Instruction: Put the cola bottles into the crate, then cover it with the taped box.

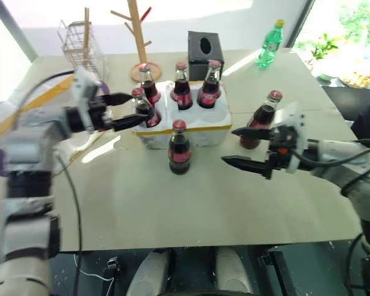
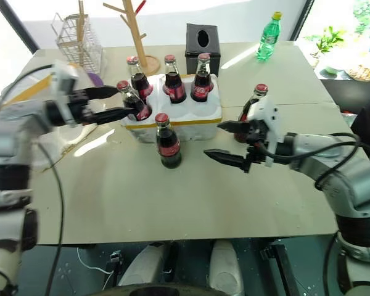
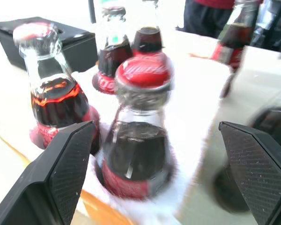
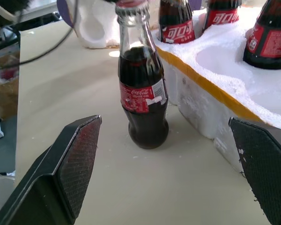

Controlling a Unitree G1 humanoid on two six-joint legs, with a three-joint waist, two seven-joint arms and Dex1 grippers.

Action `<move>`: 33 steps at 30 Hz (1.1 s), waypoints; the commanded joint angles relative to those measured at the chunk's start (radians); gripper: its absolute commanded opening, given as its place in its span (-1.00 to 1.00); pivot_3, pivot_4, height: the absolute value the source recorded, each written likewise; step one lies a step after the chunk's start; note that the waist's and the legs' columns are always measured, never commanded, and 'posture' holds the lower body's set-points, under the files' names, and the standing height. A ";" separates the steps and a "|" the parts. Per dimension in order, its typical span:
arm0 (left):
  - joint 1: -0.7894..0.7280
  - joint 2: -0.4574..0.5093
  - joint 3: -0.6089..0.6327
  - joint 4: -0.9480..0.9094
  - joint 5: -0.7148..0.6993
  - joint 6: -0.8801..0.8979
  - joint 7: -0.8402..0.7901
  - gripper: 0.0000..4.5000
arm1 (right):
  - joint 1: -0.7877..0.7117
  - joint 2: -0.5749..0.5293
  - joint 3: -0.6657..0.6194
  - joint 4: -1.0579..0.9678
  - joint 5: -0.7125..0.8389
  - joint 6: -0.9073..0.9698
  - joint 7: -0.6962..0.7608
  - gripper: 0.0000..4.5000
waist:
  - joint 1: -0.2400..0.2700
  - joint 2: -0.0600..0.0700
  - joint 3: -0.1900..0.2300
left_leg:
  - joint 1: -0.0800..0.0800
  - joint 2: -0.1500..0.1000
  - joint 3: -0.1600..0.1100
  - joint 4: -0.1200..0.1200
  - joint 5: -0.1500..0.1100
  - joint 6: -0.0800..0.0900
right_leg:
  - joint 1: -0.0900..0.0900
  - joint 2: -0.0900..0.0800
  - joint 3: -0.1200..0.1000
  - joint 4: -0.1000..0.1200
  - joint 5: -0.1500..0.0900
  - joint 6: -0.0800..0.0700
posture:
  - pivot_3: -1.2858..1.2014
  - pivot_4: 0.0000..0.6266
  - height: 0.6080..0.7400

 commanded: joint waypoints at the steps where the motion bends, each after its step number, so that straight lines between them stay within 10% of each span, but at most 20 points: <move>1: 0.098 0.105 0.096 -0.221 -0.160 0.157 -0.051 0.97 | -0.038 0.053 0.051 0.028 -0.054 -0.047 0.012 1.00 | 0.002 0.000 0.000 | 0.000 0.001 0.000 0.000 0.000 0.000 | 0.000 0.001 0.001 0.000 0.000 0.000 | 0.03 -0.52 1.00; 8: 0.376 0.186 0.111 -0.475 -0.188 0.143 -0.058 0.97 | -0.125 0.207 0.191 0.189 -0.187 -0.120 0.029 1.00 | 0.010 0.000 0.000 | 0.002 0.002 0.001 -0.001 0.001 -0.001 | 0.001 0.005 0.007 -0.001 0.001 -0.003 | 0.03 -0.52 1.00; 31: 0.342 0.120 0.064 -0.471 -0.244 0.125 0.082 0.97 | -0.250 0.506 0.292 0.379 -0.310 -0.130 0.033 1.00 | 0.003 0.000 0.000 | 0.002 0.006 0.003 -0.003 0.002 -0.004 | -0.003 0.010 0.010 0.000 0.003 -0.006 | 0.03 -0.52 1.00; 33: 0.348 0.125 0.065 -0.464 -0.234 0.114 0.085 1.00 | -0.256 0.520 0.292 0.388 -0.318 -0.137 0.037 0.76 | 0.002 0.000 0.000 | 0.002 0.006 0.003 -0.003 0.002 -0.004 | -0.004 0.010 0.010 0.000 0.003 -0.006 | 0.03 -0.52 1.00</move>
